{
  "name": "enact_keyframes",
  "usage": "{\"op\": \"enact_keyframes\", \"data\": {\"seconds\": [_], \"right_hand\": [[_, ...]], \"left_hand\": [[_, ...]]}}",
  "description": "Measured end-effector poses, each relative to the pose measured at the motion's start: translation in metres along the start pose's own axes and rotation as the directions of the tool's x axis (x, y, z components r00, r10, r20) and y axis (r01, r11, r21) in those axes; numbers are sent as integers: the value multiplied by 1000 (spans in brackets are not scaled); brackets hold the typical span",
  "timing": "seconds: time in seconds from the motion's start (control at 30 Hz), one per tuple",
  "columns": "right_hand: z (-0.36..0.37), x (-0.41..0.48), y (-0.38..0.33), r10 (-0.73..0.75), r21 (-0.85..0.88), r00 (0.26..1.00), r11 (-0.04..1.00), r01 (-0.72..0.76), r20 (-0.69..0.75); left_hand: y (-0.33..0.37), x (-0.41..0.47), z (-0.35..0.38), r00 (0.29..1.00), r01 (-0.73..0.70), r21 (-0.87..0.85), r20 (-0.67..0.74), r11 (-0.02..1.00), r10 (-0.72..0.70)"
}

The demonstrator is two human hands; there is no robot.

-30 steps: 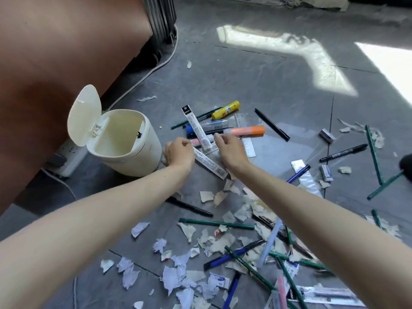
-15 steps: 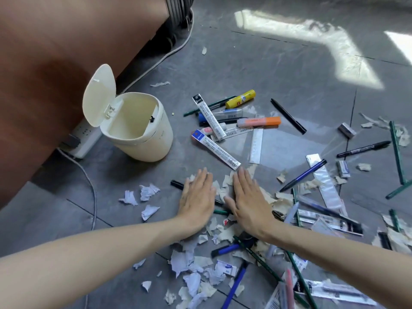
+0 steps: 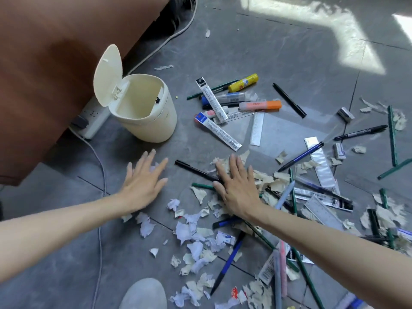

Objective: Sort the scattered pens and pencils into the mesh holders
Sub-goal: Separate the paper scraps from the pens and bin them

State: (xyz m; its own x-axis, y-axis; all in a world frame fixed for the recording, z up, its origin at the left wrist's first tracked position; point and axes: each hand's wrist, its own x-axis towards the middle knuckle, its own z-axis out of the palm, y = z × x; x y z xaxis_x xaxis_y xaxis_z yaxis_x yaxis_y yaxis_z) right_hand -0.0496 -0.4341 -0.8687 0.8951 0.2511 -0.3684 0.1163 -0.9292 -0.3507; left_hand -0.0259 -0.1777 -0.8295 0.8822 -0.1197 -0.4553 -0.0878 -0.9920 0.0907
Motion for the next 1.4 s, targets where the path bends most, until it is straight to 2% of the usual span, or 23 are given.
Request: {"op": "enact_keyframes", "data": {"seconds": [0.07, 0.13, 0.17, 0.3, 0.4, 0.5, 0.6, 0.7, 0.83, 0.93, 1.0, 1.07, 1.13, 1.2, 1.23, 1.3, 1.37, 1.4], "right_hand": [[2, -3, 3, 25, -16, 1000, 1000, -25, -16], [1, -12, 8, 46, -34, 999, 998, -46, -11], [2, -19, 9, 50, -60, 999, 997, -50, 6], [6, -53, 5, 87, -90, 994, 993, -81, 67], [12, -73, -2, 119, 5, 991, 993, -119, 59], [15, -82, -9, 112, 138, 994, 984, -111, 1], [18, -85, -13, 189, 354, 977, 924, -143, -97], [15, -82, -15, 241, 511, 965, 846, -155, -106], [9, -84, -11, 191, 529, 978, 840, -117, -87], [5, -83, -6, 288, 504, 942, 847, -168, -170], [-1, -75, -1, 339, 491, 912, 850, -191, -232], [-11, -62, 7, 254, 356, 934, 921, -156, -249], [-21, -44, 21, 125, 128, 978, 986, -104, -165], [-33, -28, 34, -8, -150, 998, 989, -1, -60], [-39, -22, 39, -119, -304, 992, 948, 98, -51], [-51, -14, 46, -338, -579, 941, 763, 287, 22], [-60, -7, 55, -467, -750, 879, 546, 372, 96], [-64, -4, 60, -518, -785, 848, 477, 395, 111]], "left_hand": [[-9, -7, 22, 990, 139, -117, -21, 983, -142], [-7, -18, 42, 980, 192, -218, -16, 957, -201], [-1, -26, 50, 986, 154, -252, -29, 955, -167], [53, -49, 73, 990, -139, -392, -67, 909, 123], [95, -53, 87, 971, -227, -403, -28, 887, 236], [114, -39, 91, 960, -276, -316, -37, 908, 279], [119, -15, 83, 914, -404, -214, -59, 889, 401], [124, 6, 67, 880, -472, -353, -145, 807, 452], [130, 18, 56, 822, -555, -452, -171, 698, 543], [122, 19, 52, 724, -684, -343, -219, 643, 654], [116, 23, 47, 712, -701, -248, -207, 668, 671], [115, 25, 41, 716, -697, -204, -149, 687, 682], [115, 23, 38, 715, -698, -183, -117, 693, 689], [113, 18, 39, 694, -720, -148, -118, 678, 711], [111, 15, 41, 666, -746, -115, -134, 656, 734], [106, 11, 46, 627, -778, -73, -139, 624, 766], [97, 11, 49, 650, -759, -92, -125, 644, 749], [92, 11, 49, 668, -744, -110, -131, 659, 732]]}}
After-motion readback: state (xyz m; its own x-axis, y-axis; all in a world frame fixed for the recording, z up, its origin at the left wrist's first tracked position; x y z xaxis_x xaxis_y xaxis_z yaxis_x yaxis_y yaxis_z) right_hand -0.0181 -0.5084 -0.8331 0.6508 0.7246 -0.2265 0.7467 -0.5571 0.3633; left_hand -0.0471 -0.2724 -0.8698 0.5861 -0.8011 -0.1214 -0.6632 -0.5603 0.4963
